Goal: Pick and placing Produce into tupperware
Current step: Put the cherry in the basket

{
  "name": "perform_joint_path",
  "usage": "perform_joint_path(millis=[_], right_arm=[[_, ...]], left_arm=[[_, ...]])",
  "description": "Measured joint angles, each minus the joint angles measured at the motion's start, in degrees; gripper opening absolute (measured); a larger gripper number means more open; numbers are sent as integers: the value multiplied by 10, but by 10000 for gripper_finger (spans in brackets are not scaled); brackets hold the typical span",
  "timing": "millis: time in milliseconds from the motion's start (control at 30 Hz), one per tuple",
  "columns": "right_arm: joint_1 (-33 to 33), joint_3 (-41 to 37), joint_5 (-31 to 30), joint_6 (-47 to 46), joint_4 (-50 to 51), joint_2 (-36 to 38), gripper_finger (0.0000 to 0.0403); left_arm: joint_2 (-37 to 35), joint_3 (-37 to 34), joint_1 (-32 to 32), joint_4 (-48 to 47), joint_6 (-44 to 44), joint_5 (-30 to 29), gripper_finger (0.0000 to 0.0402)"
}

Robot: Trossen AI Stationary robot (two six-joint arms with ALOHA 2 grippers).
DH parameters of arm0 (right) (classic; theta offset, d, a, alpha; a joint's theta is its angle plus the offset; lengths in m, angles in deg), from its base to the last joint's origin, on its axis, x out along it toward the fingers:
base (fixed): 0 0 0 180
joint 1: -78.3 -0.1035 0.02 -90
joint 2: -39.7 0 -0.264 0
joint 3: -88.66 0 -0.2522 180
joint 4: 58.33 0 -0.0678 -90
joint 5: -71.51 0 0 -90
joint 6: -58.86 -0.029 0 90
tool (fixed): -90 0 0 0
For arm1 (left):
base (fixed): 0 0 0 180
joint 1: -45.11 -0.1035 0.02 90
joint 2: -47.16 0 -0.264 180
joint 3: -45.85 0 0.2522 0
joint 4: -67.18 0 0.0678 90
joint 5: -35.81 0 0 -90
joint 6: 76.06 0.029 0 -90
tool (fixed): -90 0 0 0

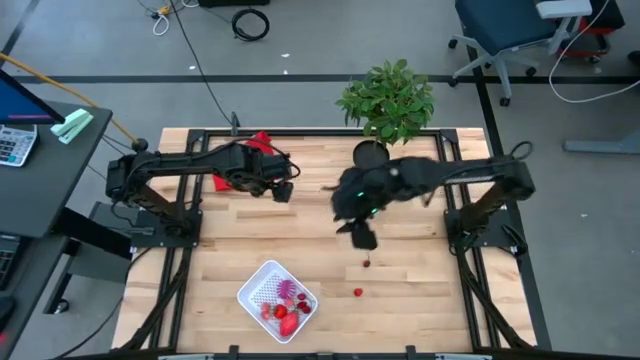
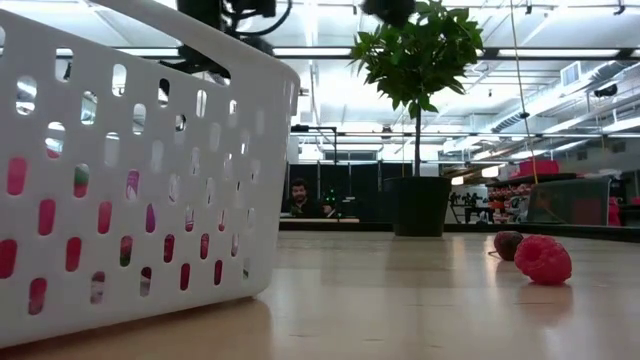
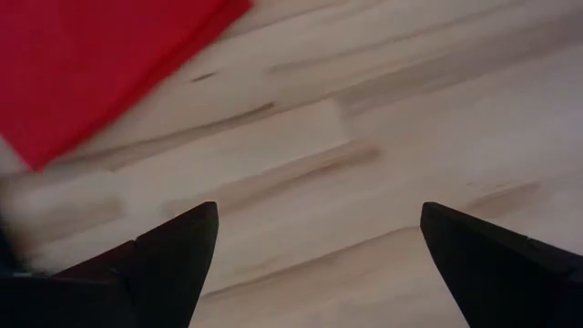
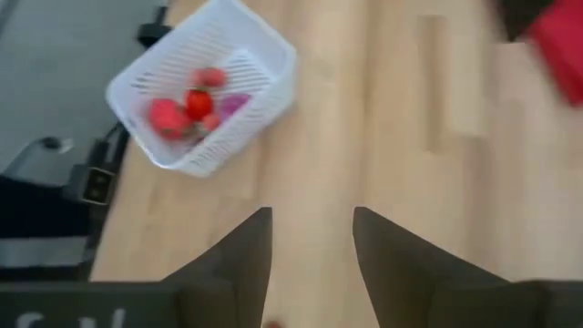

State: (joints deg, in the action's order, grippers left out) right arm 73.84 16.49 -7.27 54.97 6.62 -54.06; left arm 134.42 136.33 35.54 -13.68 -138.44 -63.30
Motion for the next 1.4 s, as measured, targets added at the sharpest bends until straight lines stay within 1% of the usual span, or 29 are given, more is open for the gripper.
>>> perform_joint_path(millis=[133, 233, 400, 500, 567, 667, 700, 733, 767, 867, 967, 1033, 1133, 1267, 1400], right_arm=[[7, -21, -45, -10, 42, 59, 159], [11, -36, -68, -9, 65, 95, 157], [24, -57, -75, -9, 101, 153, 157], [32, -59, -82, -9, 137, 178, 157], [38, -59, -84, -8, 155, 192, 158], [48, -59, -84, -2, 171, 214, 157], [52, -59, -85, -1, 171, 219, 156], [55, -59, -84, -1, 170, 224, 156], [58, -59, -85, -1, 170, 230, 155], [67, -59, -96, 6, 170, 241, 153], [70, -59, -109, 10, 170, 245, 154], [70, -59, -114, 10, 174, 246, 154], [70, -59, -114, 10, 176, 244, 152], [70, -59, -114, 10, 176, 239, 149], [70, -59, -114, 5, 178, 237, 149]], left_arm=[[9, 0, 20, 90, -28, -1, 389], [20, 0, 51, 204, -30, -1, 389], [53, 1, 102, 434, -30, -1, 389], [87, 1, 129, 534, -30, -1, 389], [112, 0, 144, 577, -29, -1, 389], [140, 0, 156, 578, -26, 0, 389], [145, 0, 157, 565, -26, 2, 389], [152, -2, 157, 552, -26, 0, 389], [160, -1, 155, 565, -25, 0, 389], [176, 0, 148, 551, -26, -2, 389], [194, 0, 145, 553, -30, -2, 389], [205, 0, 145, 572, -30, -2, 389], [207, 0, 147, 569, -33, -1, 389], [212, 0, 144, 575, -32, -55, 389], [212, 0, 129, 578, -36, -58, 389]])
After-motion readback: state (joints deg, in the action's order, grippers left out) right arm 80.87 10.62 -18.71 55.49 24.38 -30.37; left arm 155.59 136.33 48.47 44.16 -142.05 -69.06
